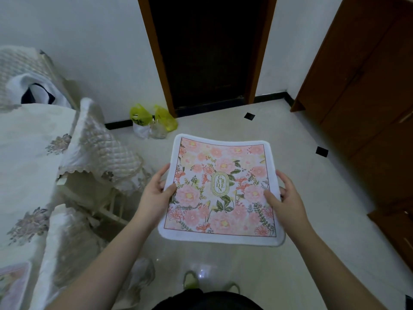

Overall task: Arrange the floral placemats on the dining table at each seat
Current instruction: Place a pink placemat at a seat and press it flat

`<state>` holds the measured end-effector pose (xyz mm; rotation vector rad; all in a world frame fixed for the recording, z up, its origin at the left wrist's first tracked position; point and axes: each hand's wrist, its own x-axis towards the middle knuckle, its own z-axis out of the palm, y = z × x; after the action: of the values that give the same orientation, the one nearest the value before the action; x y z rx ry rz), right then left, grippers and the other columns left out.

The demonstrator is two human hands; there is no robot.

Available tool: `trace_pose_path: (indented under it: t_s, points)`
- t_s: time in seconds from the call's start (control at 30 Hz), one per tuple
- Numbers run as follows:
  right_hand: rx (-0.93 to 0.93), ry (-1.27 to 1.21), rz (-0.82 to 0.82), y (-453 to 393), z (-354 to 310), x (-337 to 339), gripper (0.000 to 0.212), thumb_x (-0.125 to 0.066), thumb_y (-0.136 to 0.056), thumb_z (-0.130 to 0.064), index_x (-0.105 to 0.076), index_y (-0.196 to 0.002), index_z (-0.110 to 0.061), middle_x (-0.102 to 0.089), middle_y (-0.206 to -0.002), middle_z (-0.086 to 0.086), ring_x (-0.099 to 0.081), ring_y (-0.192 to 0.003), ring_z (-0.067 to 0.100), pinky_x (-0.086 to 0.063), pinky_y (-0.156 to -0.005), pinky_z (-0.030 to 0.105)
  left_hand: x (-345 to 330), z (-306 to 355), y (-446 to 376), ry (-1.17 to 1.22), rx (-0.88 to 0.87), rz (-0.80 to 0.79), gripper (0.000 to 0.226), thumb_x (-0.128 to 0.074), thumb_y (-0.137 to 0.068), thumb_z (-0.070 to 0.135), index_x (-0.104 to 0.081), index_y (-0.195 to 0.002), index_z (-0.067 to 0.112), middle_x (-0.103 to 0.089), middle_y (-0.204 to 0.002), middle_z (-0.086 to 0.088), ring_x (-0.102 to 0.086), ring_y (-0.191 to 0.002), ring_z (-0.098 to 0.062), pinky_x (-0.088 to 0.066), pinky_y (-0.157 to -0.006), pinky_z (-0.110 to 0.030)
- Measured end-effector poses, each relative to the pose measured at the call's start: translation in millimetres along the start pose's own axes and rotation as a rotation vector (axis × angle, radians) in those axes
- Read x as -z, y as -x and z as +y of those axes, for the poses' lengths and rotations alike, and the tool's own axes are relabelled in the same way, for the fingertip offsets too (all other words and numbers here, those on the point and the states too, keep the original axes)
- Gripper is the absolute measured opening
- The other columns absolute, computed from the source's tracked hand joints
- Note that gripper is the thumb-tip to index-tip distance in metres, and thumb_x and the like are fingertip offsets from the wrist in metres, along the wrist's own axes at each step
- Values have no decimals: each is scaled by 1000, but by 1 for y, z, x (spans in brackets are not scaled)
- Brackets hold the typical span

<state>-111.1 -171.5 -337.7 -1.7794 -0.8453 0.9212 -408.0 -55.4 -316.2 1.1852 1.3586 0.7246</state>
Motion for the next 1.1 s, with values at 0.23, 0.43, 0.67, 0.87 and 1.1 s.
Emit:
trace_pose_path:
  t_s: [0.23, 0.43, 0.67, 0.87, 1.1]
  points:
    - [19, 31, -85, -56, -32, -53, 56, -64, -94, -18, -39, -138, -41, -72, -104, -8, -72, -79, 5, -53, -56, 15, 40, -3, -50, 45, 11, 91, 57, -58, -99, 12, -43, -144, 44, -77, -103, 0, -76, -92, -26, -59, -82, -56]
    - [58, 93, -128, -121, -70, -114, 59, -65, -93, -19, -38, -140, -40, -74, -103, -8, -73, -82, 12, -60, -74, 43, 87, 10, -109, 84, -22, 145, 57, -58, -99, 10, -43, -146, 40, -77, -102, -3, -76, -89, -24, -62, -74, -49]
    - [85, 107, -170, -176, -115, -175, 60, -66, -92, -18, -37, -140, -38, -74, -103, -7, -74, -82, 14, -60, -77, 48, 141, 30, -166, 79, -34, 186, 57, -58, -99, 11, -43, -146, 40, -78, -102, 4, -76, -89, -20, -60, -81, -51]
    - [104, 121, -199, -214, -142, -200, 61, -66, -92, -16, -36, -141, -36, -74, -100, -7, -74, -79, 14, -60, -75, 47, 157, 39, -201, 67, -43, 226, 57, -60, -99, 13, -41, -144, 43, -77, -100, 10, -76, -87, -15, -61, -78, -44]
    - [110, 140, -262, -286, -153, -216, 62, -66, -92, -18, -36, -143, -38, -74, -100, -6, -74, -80, 15, -60, -75, 49, 149, 56, -247, 86, -1, 290, 57, -59, -99, 13, -41, -146, 39, -78, -97, 8, -76, -84, -16, -62, -68, -35]
